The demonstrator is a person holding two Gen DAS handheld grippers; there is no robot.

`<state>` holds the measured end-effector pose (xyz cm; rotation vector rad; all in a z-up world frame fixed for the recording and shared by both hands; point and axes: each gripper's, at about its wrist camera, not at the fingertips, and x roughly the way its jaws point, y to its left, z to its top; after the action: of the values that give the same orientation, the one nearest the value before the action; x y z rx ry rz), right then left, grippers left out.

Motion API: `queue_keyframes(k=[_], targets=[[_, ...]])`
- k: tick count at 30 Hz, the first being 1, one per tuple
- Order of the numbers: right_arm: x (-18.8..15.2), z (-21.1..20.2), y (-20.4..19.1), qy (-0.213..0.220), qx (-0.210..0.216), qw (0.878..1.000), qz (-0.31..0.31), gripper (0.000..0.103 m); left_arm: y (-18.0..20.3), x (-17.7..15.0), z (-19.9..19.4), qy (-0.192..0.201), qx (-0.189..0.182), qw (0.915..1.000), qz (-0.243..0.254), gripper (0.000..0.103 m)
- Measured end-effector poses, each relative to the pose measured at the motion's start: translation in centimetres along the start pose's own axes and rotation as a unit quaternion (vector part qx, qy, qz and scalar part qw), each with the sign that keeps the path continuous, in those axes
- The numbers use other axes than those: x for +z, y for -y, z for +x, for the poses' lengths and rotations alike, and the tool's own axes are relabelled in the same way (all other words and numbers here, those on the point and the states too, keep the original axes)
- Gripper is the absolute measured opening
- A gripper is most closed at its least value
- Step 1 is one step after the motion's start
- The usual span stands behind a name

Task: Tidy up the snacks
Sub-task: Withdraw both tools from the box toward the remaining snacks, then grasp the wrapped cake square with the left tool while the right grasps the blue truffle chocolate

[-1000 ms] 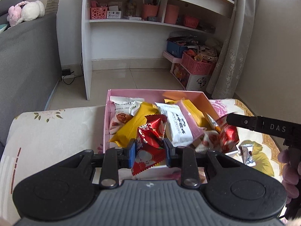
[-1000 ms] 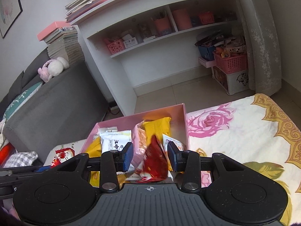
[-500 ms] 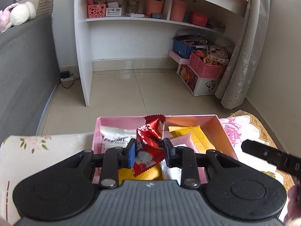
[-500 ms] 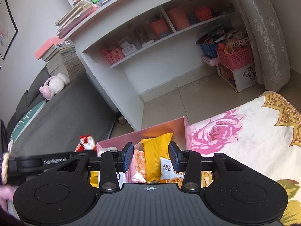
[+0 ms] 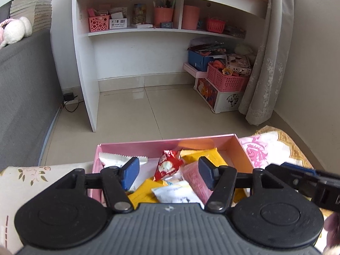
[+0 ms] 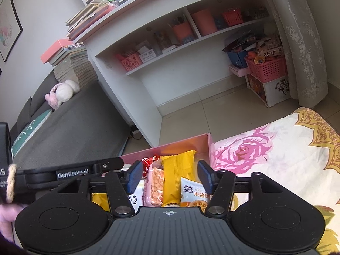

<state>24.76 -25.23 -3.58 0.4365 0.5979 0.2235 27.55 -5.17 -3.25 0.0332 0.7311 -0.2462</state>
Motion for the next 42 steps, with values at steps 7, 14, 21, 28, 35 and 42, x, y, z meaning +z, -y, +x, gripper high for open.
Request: queue_keyframes(k=[7,14,21,28,35,42], targets=[[0.2,-2.7,-1.3,0.001,-0.006,1.000,-0.018,0.085,-0.3,-1.5,-2.5,-0.003,-0.003,1.0000,-0.002,0.076],[0.7,-6.2,-2.1,0.005,-0.028,0.998,-0.048,0.097,-0.4,-3.5,-5.2,-0.007,0.004,0.9999,0.010,0.091],[-0.3,-9.0,-1.5,0.011,-0.058,0.997,-0.050,0.100,-0.6,-5.8,-7.7,-0.006,0.010,0.9997,0.019,0.100],[-2.1,-10.1,-1.1,0.001,-0.098,0.994,-0.057,0.101,-0.4,-8.8,-9.2,-0.015,0.021,0.9993,0.027,0.103],[-4.2,-10.3,-1.1,-0.012,-0.121,0.990,-0.074,0.102,-0.7,-11.7,-9.6,-0.027,0.016,0.9995,0.007,0.103],[-7.3,-9.6,0.4,-0.024,-0.164,0.983,-0.079,0.102,-0.4,-13.7,-9.3,-0.023,0.006,0.9997,-0.005,0.103]])
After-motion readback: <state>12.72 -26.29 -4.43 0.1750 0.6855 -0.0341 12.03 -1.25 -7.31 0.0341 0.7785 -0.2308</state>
